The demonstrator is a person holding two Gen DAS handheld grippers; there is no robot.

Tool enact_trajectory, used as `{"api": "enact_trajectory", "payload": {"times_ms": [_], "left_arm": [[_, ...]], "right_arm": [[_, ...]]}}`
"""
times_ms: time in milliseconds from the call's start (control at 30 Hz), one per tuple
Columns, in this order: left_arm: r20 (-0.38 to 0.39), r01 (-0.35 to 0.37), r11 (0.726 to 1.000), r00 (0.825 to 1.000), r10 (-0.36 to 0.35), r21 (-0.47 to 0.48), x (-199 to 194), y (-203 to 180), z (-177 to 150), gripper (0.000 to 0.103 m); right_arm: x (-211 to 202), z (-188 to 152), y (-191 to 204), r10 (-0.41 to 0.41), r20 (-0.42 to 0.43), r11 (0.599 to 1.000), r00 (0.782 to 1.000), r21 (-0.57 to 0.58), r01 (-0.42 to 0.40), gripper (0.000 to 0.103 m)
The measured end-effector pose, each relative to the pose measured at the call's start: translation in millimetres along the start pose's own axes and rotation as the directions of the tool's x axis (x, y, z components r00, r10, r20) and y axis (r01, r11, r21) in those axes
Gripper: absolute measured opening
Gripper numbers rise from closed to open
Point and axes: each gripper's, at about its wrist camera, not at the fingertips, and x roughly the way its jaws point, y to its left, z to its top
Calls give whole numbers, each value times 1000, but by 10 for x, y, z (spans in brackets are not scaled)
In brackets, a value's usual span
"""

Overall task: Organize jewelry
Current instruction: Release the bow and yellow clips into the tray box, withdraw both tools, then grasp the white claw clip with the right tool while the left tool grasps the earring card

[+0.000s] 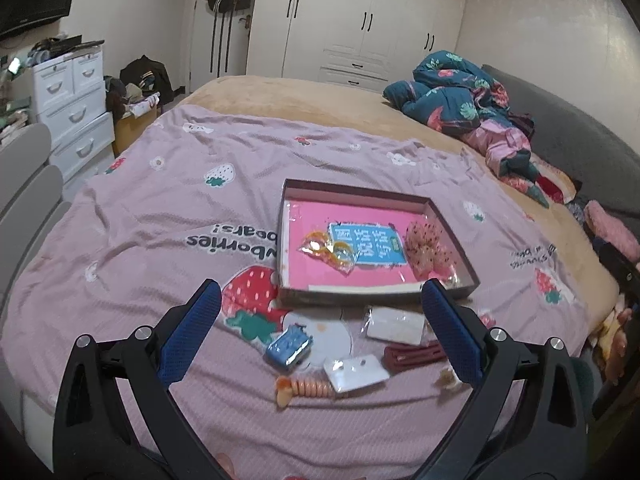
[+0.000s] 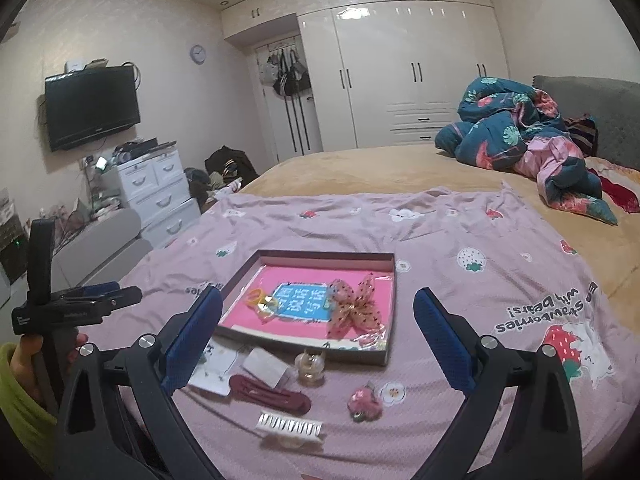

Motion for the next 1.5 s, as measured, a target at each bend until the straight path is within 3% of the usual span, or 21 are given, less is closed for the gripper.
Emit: {"api": "enact_trajectory", "payload": {"times_ms": [700,1233,1500], "left_arm": [[-106,-14,999,994,19,49,32,-71,-468,93],[-226,-2,995,974,25,99,292,-120,-879,93],[-260,-7,991,965,42,133,522,-181,-919,93]], "right_arm": [[171,-616,175,16,-174,1000,985,-8,-18,96],[711,-1249,329,16,-336,1000,942,-16,-23,96],[1023,-1400,265,36,-400,998,916,52,-17,96]]}}
